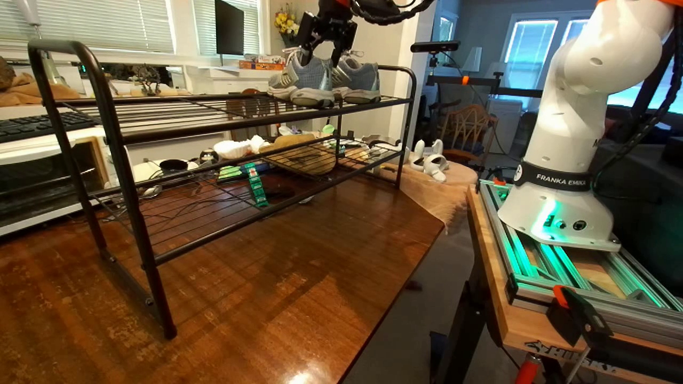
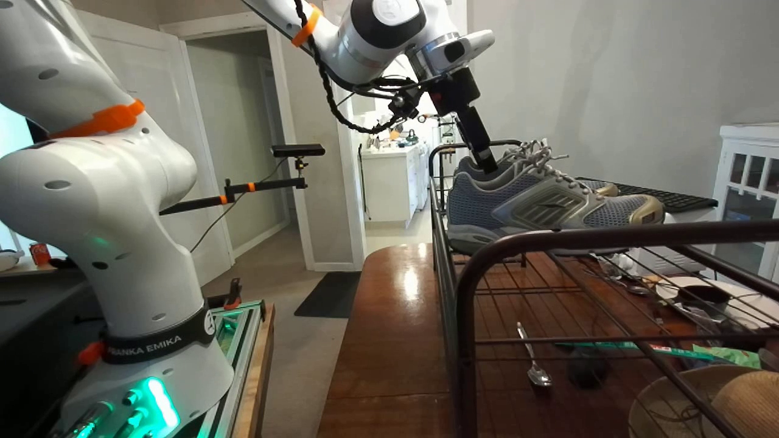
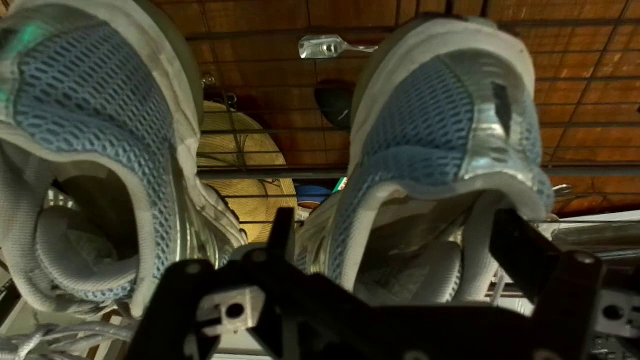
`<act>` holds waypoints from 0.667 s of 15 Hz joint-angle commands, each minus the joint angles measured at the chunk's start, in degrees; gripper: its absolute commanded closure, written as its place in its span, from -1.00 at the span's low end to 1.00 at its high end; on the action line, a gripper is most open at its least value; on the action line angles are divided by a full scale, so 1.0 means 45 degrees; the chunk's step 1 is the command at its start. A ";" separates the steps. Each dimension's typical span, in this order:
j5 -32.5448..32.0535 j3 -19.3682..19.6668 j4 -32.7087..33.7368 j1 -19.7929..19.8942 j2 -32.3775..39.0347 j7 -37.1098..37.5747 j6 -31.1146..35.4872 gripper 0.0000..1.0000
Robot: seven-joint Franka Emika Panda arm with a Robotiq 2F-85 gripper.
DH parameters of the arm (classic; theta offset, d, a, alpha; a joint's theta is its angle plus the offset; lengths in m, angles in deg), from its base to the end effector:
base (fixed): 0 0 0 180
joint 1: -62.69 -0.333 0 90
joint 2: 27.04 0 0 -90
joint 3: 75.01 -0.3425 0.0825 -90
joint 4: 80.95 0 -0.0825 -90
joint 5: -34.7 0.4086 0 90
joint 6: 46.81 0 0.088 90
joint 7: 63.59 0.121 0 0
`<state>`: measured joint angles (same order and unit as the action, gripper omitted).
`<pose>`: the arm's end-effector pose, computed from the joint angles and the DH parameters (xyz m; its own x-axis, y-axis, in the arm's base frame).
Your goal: Move the shoe to the right
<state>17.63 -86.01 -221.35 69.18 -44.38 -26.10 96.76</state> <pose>0.4879 0.0404 0.4456 0.8514 -0.3121 0.4216 -0.3670 -0.9287 0.0536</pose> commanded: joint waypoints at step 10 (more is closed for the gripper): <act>-0.0185 0.0330 0.0200 -0.0206 0.0609 0.0828 -0.0772 0.68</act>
<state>14.50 -85.92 -221.74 69.36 -42.58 -21.38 95.66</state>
